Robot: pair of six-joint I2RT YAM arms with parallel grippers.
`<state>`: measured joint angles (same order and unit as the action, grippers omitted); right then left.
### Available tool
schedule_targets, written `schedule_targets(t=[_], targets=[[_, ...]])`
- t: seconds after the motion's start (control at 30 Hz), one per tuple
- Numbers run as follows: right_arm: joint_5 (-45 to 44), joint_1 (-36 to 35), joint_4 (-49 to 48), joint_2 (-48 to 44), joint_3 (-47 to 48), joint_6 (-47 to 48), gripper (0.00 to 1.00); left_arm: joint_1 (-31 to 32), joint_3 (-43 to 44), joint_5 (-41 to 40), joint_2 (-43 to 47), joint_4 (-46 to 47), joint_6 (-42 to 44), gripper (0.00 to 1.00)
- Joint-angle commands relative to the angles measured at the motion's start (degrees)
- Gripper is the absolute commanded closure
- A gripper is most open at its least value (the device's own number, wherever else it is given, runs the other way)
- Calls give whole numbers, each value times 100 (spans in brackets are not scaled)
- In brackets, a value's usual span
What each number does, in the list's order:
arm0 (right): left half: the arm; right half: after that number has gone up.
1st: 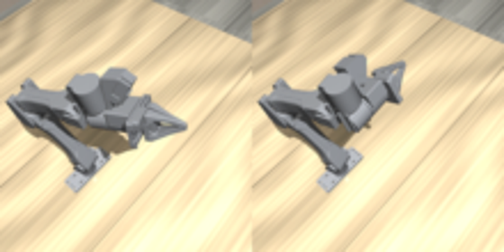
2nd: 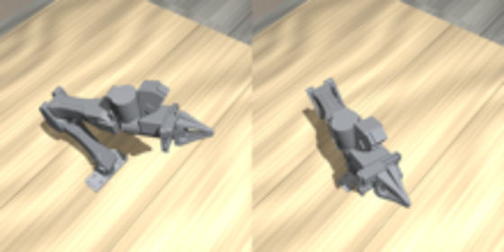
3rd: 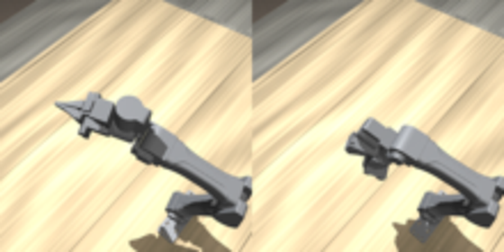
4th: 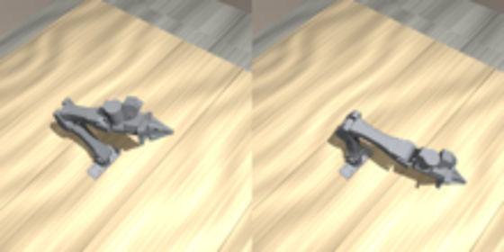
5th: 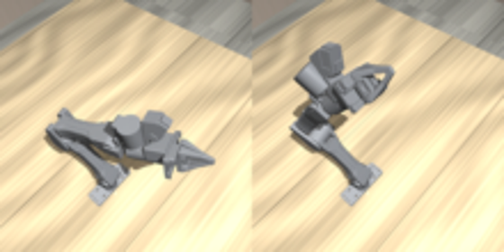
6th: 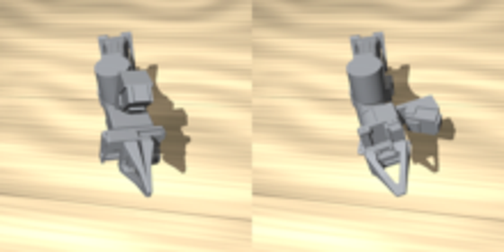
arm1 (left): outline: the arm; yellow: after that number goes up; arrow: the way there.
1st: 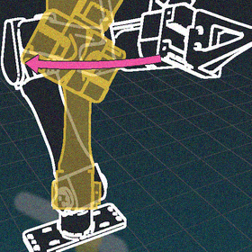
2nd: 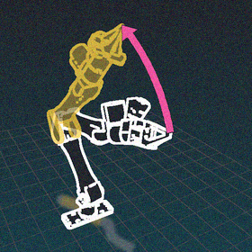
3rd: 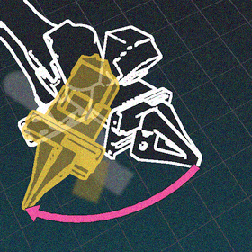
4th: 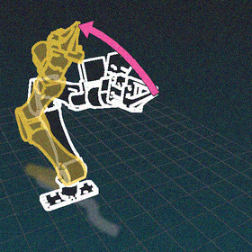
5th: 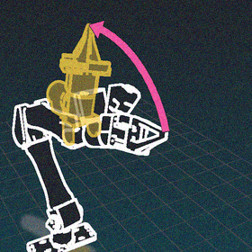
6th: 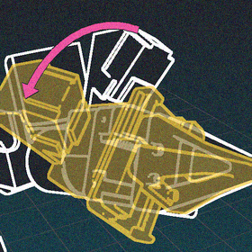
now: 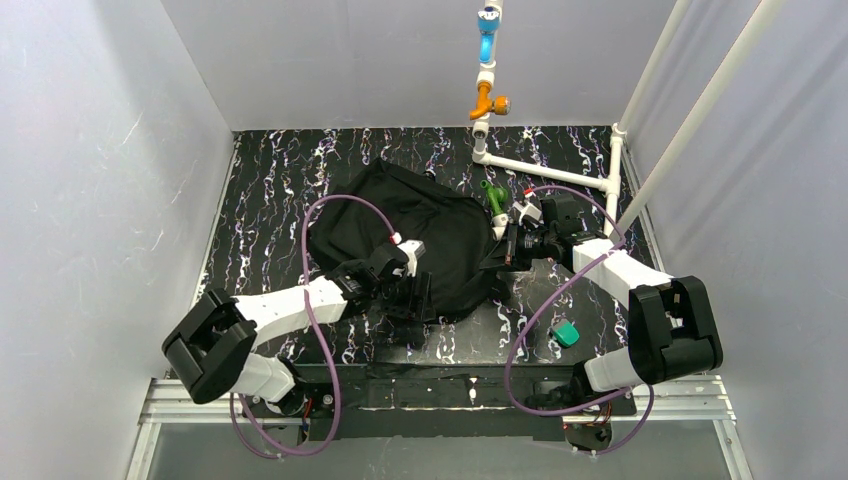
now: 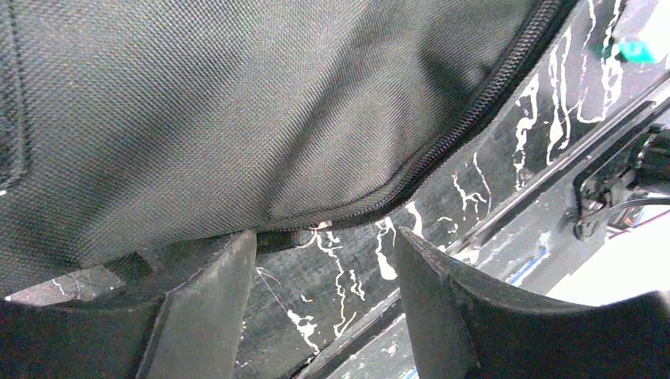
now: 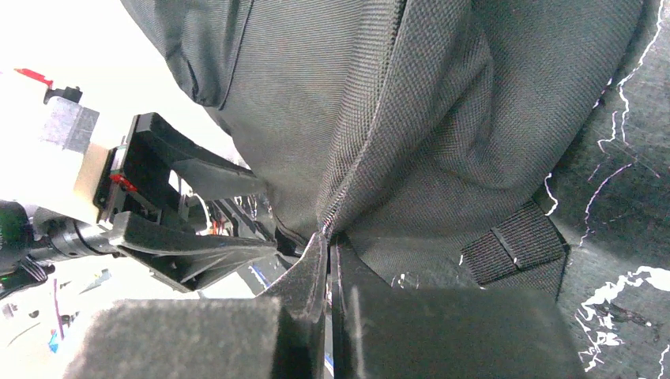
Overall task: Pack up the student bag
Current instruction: Zip the student bag at the center of the board.
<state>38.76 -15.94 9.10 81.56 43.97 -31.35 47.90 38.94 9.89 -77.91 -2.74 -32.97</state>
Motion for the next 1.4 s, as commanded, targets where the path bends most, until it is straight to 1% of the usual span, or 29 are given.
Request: schedule_targets(t=[0.0, 0.1, 0.17, 0.33, 0.4, 0.5, 0.57, 0.63, 0.7, 0.73, 0.83, 0.93, 1.0, 1.03, 1.1, 1.17, 1.27, 1.33, 1.37], targets=[[206, -75, -190, -154, -20, -65, 99, 110, 76, -106, -122, 13, 293, 38], [204, -91, -196, -127, -28, -73, 99, 215, 128, -238, -182, -95, 396, 43], [202, -92, -211, -116, -37, -80, 99, 299, 165, -298, -224, -143, 430, 49], [217, -119, -259, -70, -13, -108, 99, 523, 367, -864, -437, -551, 501, 57], [211, -128, -260, -70, -2, -117, 99, 621, 456, -1287, -565, -730, 525, 53], [219, -141, -252, -70, -2, -111, 99, 736, 487, -1741, -655, -834, 537, 55], [215, -143, -243, -70, -2, -101, 99, 791, 507, -1945, -687, -875, 530, 64], [183, -146, -230, -79, -15, -90, 99, 839, 526, -2184, -655, -977, 474, 77], [-56, -146, -168, -172, -38, -84, 99, 854, 531, -2469, -582, -1227, 292, 89], [-204, -146, -173, -228, -68, -117, 99, 853, 525, -2654, -545, -1449, 153, 100], [-560, -102, -404, -298, -247, -411, 99, 834, 563, -3360, -480, -2176, -467, 100], [-484, 150, -1107, -254, -610, -941, 99, 699, 688, -4091, -546, -3274, -1405, 100], [-391, 305, -1284, -217, -666, -1075, 99, 372, 707, -4263, -584, -3867, -2065, 100], [-353, 344, -1268, -197, -639, -1043, 99, 144, 686, -4226, -581, -4052, -2217, 100], [-288, 355, -1164, -178, -558, -923, 99, -353, 566, -3957, -528, -4119, -2291, 100], [-202, 355, -1018, -182, -516, -771, 99, -595, 551, -3885, -429, -4115, -2212, 100], [114, 219, -818, -235, -509, -459, 99, -635, 639, -3847, -232, -4036, -1927, 100], [-3, -150, -383, -372, -501, -135, 99, -647, 721, -3779, -172, -3999, -1790, 100], [-89, -380, -324, -537, -570, -72, 99, -669, 761, -3735, -157, -3997, -1720, 100]])
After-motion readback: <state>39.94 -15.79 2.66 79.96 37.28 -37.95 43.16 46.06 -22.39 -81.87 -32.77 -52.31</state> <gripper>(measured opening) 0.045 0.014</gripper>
